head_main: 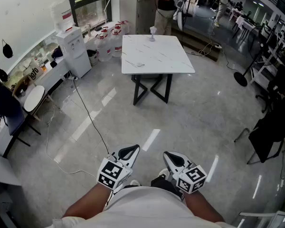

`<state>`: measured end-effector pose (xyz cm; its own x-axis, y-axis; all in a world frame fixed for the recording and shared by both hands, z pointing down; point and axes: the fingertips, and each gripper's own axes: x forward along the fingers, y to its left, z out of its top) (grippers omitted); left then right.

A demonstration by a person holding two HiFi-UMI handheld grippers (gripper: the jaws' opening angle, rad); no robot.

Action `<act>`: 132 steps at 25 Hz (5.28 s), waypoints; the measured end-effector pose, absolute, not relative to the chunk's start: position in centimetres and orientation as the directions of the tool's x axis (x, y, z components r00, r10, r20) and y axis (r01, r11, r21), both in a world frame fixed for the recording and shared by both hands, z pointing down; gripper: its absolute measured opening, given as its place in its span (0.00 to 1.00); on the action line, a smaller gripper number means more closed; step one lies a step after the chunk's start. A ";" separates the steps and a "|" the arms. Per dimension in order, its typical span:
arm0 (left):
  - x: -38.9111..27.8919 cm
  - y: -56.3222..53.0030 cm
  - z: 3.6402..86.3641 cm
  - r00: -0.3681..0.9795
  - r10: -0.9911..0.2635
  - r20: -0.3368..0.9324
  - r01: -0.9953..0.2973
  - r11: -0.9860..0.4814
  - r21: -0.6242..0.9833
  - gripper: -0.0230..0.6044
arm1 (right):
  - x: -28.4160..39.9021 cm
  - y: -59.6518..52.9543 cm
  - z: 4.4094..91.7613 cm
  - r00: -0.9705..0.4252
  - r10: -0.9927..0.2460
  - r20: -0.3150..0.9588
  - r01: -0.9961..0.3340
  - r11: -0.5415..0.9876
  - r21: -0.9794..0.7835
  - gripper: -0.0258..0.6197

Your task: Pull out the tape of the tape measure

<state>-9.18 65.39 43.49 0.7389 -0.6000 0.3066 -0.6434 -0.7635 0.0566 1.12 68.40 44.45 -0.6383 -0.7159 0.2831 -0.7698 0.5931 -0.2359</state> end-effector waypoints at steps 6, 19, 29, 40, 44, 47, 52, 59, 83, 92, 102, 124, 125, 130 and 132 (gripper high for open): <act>-9.5 66.1 43.8 0.732 -0.604 0.316 -0.649 -0.759 0.053 0.05 | 0.8 68.9 44.4 -0.642 -0.711 0.286 -0.767 0.599 -0.230 0.04; -10.1 66.1 44.2 0.736 -0.593 0.328 -0.640 -0.766 0.052 0.05 | -1.7 69.1 45.5 -0.687 -0.654 0.316 -0.725 0.641 -0.252 0.05; -10.5 65.1 45.1 0.741 -0.583 0.333 -0.636 -0.768 0.070 0.05 | -2.0 67.9 46.5 -0.674 -0.654 0.343 -0.737 0.627 -0.253 0.05; -8.5 60.0 45.8 0.741 -0.584 0.333 -0.641 -0.763 0.089 0.05 | 0.0 62.4 47.7 -0.666 -0.666 0.336 -0.745 0.612 -0.264 0.05; -7.8 56.0 46.4 0.733 -0.586 0.345 -0.645 -0.760 0.081 0.05 | 0.9 57.9 47.8 -0.676 -0.658 0.331 -0.736 0.618 -0.276 0.05; -6.7 52.0 45.7 0.723 -0.602 0.339 -0.657 -0.751 0.068 0.05 | 1.9 54.0 47.2 -0.686 -0.652 0.322 -0.727 0.632 -0.270 0.05; -4.3 45.5 44.0 0.703 -0.636 0.319 -0.680 -0.732 0.040 0.05 | 4.6 47.3 45.5 -0.702 -0.646 0.300 -0.711 0.658 -0.247 0.05; -0.6 38.3 43.9 0.680 -0.658 0.324 -0.704 -0.710 0.034 0.05 | 8.3 39.1 45.7 -0.723 -0.622 0.300 -0.689 0.679 -0.254 0.05; 3.4 25.1 46.6 0.645 -0.652 0.398 -0.728 -0.682 0.065 0.05 | 12.0 26.7 48.1 -0.756 -0.568 0.325 -0.653 0.690 -0.311 0.05; 3.2 15.4 46.9 0.685 -0.617 0.388 -0.692 -0.718 0.081 0.05 | 11.1 18.2 48.9 -0.730 -0.579 0.363 -0.680 0.667 -0.304 0.05; -1.3 1.1 46.3 0.705 -0.592 0.391 -0.664 -0.744 0.070 0.05 | 7.4 4.0 47.9 -0.684 -0.620 0.383 -0.725 0.635 -0.268 0.05; -6.0 -13.9 48.9 0.759 -0.500 0.417 -0.579 -0.811 0.081 0.05 | 2.7 -11.2 49.5 -0.606 -0.662 0.440 -0.792 0.552 -0.260 0.05; -6.1 -14.0 49.0 0.755 -0.503 0.420 -0.583 -0.808 0.081 0.05 | 2.6 -11.3 49.5 -0.610 -0.658 0.441 -0.789 0.557 -0.260 0.05; -6.1 -14.6 49.1 0.732 -0.533 0.424 -0.613 -0.787 0.068 0.05 | 3.0 -12.6 49.8 -0.632 -0.635 0.445 -0.769 0.586 -0.255 0.05; -6.1 -14.9 49.1 0.724 -0.542 0.426 -0.621 -0.781 0.063 0.05 | 2.7 -13.2 49.8 -0.644 -0.625 0.441 -0.757 0.601 -0.254 0.05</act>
<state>-6.10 -14.92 49.07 0.7243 -0.5418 0.4265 -0.6212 -0.7812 0.0626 2.74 -13.21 49.78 -0.6442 -0.6246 0.4415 -0.7574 0.6015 -0.2542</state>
